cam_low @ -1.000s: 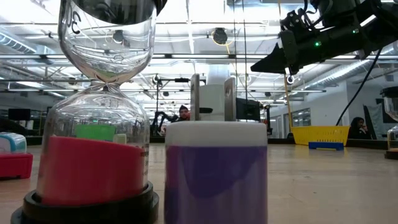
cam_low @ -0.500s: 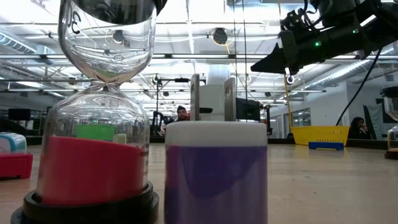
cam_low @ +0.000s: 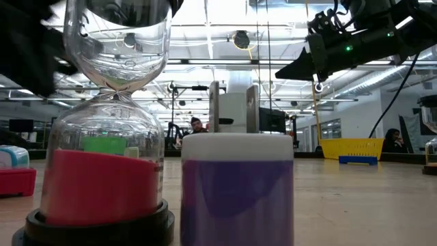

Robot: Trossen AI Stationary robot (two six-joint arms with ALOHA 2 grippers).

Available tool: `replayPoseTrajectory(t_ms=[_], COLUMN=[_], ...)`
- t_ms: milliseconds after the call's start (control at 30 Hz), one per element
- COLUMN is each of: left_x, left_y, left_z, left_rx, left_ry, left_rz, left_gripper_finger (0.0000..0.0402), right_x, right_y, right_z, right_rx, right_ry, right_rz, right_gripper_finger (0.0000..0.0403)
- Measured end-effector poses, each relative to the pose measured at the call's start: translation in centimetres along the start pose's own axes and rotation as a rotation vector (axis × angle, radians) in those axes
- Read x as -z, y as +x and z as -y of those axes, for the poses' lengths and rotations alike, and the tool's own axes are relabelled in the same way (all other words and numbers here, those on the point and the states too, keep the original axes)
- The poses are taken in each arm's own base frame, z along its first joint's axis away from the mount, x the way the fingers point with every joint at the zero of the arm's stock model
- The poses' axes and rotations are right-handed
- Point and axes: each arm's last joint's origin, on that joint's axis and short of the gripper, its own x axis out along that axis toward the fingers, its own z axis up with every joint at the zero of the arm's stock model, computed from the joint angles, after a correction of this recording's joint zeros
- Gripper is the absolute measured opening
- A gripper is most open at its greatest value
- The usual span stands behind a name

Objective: Pick & Place Office items
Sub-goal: Put the right red digital clock into the yellow bin

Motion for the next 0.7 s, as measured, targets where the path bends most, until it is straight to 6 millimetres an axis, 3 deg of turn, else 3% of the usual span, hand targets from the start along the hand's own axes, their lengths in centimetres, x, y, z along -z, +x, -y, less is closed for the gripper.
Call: replayPoseTrajectory(t_ms=[167,367,500,700], left_x=[1.4,2.1,2.8,4.1], left_y=[2.2,1.2,1.1,1.5], left_z=[-4.8,-9.8,-11.9,-12.4], left_rx=[-0.025,-0.277,-0.364,-0.391], left_ry=[0.043,-0.072,-0.14,-0.07], left_rz=[0.272,0.637,0.618,0.612], left_gripper_finger=[0.0014,0.0004,0.0008,0.0004], right_x=[0.0,-1.0,-2.8,-5.3], right_y=[0.0,0.5,0.5,-0.2], right_z=[0.0,-0.5,-1.3,-3.4], right_rx=[0.0,0.023,0.046,-0.019], right_ry=[-0.021,-0.068,-0.093,-0.112], right_rz=[-0.002,-0.135,-0.237,-0.355], right_gripper_finger=[0.0001,0.0001,0.0001,0.0001])
